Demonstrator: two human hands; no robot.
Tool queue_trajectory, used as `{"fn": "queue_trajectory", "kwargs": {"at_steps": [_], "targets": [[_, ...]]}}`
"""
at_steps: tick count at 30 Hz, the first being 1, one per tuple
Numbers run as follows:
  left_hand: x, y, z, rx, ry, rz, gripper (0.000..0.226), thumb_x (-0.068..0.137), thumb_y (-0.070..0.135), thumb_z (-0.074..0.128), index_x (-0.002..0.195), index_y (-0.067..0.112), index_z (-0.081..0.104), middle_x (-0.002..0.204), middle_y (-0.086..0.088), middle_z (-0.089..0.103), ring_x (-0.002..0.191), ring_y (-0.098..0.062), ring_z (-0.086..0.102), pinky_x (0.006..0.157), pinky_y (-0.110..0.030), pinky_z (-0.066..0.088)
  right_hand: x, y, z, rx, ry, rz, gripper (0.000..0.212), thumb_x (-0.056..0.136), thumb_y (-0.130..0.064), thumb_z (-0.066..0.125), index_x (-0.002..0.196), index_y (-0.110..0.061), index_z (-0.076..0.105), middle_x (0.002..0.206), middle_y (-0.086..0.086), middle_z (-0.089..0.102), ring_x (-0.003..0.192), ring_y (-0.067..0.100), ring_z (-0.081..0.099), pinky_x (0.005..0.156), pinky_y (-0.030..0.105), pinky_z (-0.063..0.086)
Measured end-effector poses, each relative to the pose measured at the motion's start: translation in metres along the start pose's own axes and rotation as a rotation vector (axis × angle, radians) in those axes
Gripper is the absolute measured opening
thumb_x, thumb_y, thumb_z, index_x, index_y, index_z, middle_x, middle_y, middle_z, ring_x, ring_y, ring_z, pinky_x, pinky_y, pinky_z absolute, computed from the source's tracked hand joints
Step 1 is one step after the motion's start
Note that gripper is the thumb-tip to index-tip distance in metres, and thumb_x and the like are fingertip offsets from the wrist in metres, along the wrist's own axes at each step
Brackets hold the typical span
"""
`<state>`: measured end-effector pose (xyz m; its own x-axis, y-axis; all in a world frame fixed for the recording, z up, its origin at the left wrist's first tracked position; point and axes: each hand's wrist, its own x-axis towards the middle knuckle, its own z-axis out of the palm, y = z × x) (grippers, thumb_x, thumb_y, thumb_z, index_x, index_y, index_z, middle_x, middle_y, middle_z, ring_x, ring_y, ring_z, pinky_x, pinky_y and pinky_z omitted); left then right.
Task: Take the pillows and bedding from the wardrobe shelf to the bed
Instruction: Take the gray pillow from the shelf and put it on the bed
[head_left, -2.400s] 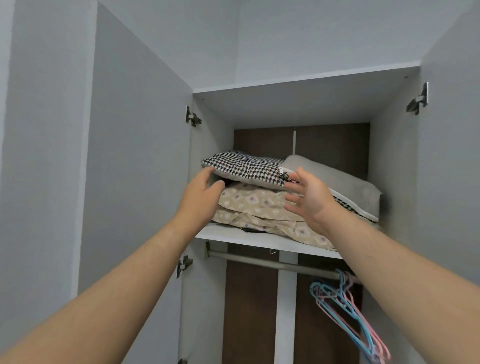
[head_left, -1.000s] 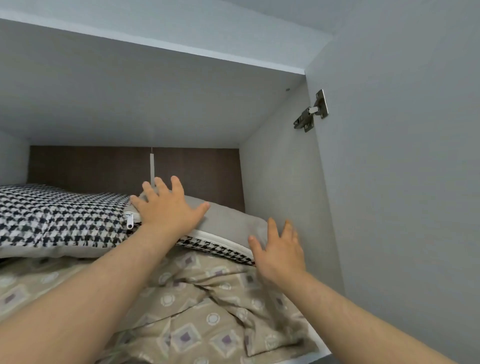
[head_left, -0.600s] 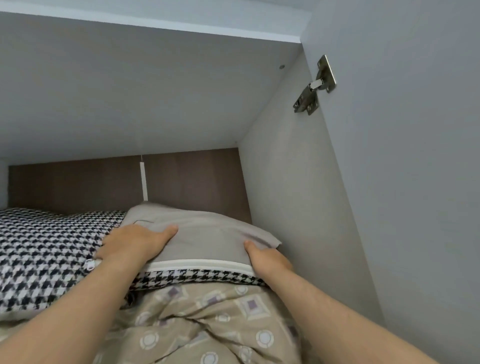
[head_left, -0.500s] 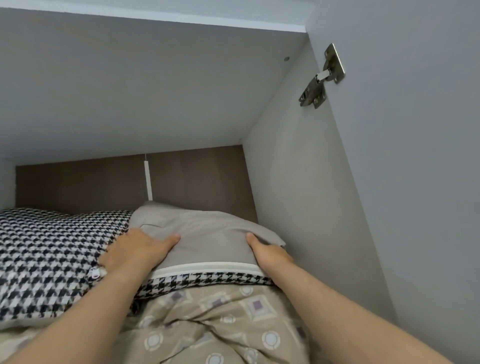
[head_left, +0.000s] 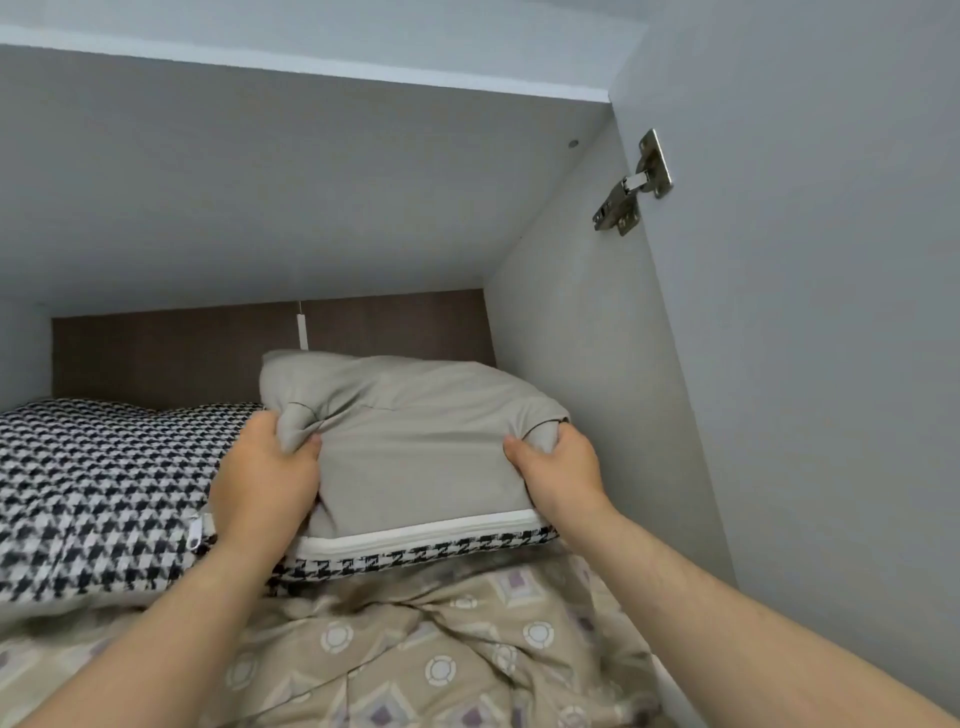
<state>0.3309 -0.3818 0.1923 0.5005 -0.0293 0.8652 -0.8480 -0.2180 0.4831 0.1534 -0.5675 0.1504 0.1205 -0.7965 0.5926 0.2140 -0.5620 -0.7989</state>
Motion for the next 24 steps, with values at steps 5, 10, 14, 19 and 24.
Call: {"fn": "queue_trajectory", "kwargs": {"at_steps": [5,10,14,19,24], "targets": [[-0.022,0.011,-0.060,-0.227,0.107,0.005,0.021,0.087,0.027,0.064,0.082,0.011,0.051,0.070,0.001,0.048,0.070,-0.028,0.046,0.061,-0.037,0.031,-0.059,-0.042,-0.023,0.019,0.040,-0.105,0.028,0.073,-0.041,0.076,0.089,-0.021,0.064,0.088,-0.007,0.070,0.083,0.013,0.066,0.074,0.032,0.052],[-0.066,-0.014,-0.113,-0.346,0.206,-0.004,0.017,0.084,0.020,0.069,0.087,0.012,0.055,0.082,-0.010,0.057,0.075,-0.029,0.052,0.064,-0.038,0.036,-0.121,-0.062,-0.054,0.056,0.004,0.088,0.046,0.068,-0.053,0.077,0.084,-0.013,0.064,0.089,0.001,0.073,0.080,0.016,0.067,0.069,0.034,0.052],[-0.109,-0.036,-0.133,-0.450,0.161,-0.090,0.023,0.080,0.018,0.074,0.093,0.021,0.056,0.088,-0.008,0.061,0.080,-0.027,0.057,0.070,-0.038,0.045,-0.156,-0.076,-0.076,0.232,-0.147,0.241,0.042,0.077,-0.045,0.075,0.109,-0.019,0.064,0.103,0.000,0.075,0.092,0.019,0.072,0.082,0.035,0.056],[-0.175,-0.029,-0.164,-0.493,0.043,-0.148,0.022,0.081,0.011,0.074,0.095,0.011,0.058,0.086,-0.008,0.060,0.080,-0.024,0.055,0.057,-0.004,0.037,-0.202,-0.083,-0.112,0.251,-0.112,0.307,0.028,0.081,-0.005,0.070,0.108,-0.013,0.068,0.100,0.008,0.076,0.083,0.021,0.073,0.068,0.029,0.056],[-0.238,-0.027,-0.210,-0.594,-0.063,-0.299,0.021,0.075,0.032,0.078,0.084,0.028,0.058,0.086,-0.003,0.062,0.082,-0.029,0.058,0.071,-0.033,0.044,-0.280,-0.091,-0.154,0.181,-0.031,0.074,0.037,0.085,0.004,0.063,0.116,-0.016,0.063,0.106,-0.003,0.073,0.094,0.008,0.070,0.083,0.026,0.053]]}}
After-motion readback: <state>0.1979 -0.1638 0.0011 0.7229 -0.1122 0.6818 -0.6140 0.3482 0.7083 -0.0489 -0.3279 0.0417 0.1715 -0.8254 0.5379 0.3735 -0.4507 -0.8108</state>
